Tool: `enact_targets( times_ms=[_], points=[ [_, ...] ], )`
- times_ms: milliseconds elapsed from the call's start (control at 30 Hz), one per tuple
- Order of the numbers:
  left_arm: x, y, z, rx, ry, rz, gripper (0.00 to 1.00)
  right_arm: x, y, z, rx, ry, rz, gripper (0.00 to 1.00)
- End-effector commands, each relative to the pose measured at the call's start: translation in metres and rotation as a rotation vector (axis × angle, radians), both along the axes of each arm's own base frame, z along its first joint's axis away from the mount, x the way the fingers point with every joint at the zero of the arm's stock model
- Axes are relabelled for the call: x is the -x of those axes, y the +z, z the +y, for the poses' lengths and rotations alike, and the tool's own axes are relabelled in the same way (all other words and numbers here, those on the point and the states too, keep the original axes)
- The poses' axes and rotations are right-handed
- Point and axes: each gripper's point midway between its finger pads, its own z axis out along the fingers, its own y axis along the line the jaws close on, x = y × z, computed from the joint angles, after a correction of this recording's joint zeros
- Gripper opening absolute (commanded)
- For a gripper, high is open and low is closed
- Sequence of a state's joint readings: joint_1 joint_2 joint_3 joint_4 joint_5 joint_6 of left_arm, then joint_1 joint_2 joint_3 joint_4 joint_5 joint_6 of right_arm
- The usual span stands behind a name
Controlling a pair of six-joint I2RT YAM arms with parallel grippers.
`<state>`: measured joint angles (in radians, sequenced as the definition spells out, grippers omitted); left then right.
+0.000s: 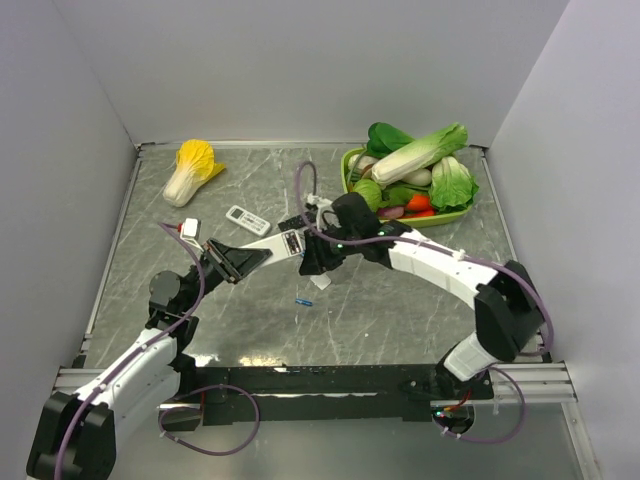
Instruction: Load the batteries into the remote control
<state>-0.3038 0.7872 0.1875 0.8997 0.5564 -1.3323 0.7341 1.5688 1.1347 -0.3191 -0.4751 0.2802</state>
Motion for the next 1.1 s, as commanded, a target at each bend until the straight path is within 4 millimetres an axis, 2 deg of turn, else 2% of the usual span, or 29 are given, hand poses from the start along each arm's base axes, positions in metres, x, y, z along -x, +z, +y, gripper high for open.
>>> enact_targets(
  times_ms=[0, 100, 133, 200, 233, 300, 433, 633, 1067],
  points=[
    [0.006, 0.021, -0.001, 0.025, -0.024, -0.069, 0.01, -0.008, 0.069, -0.005, -0.24, 0.044, -0.135, 0.46],
    [0.006, 0.021, -0.001, 0.024, -0.024, -0.069, 0.01, -0.009, 0.087, -0.013, -0.324, 0.037, -0.163, 0.54],
    [0.005, 0.021, -0.001, 0.023, -0.024, -0.069, 0.01, -0.001, 0.094, -0.016, -0.364, 0.053, -0.146, 0.56],
    [0.005, 0.022, -0.002, 0.024, -0.027, -0.071, 0.01, -0.003, 0.112, -0.016, -0.438, 0.066, -0.187, 0.61],
    [0.006, 0.022, -0.002, 0.024, -0.028, -0.074, 0.01, 0.004, 0.117, -0.017, -0.469, 0.081, -0.162, 0.63],
    [0.006, 0.023, -0.002, 0.023, -0.032, -0.077, 0.01, 0.006, 0.132, -0.014, -0.525, 0.099, -0.187, 0.66],
    [0.007, 0.027, -0.002, 0.027, -0.037, -0.092, 0.01, 0.009, 0.15, -0.01, -0.597, 0.113, -0.167, 0.7],
    [0.01, 0.03, -0.003, 0.027, -0.049, -0.112, 0.01, 0.009, 0.156, -0.005, -0.629, 0.131, -0.139, 0.72],
    [0.016, 0.039, -0.002, 0.042, -0.059, -0.154, 0.01, 0.009, 0.135, 0.004, -0.582, 0.142, -0.072, 0.64]
  ],
)
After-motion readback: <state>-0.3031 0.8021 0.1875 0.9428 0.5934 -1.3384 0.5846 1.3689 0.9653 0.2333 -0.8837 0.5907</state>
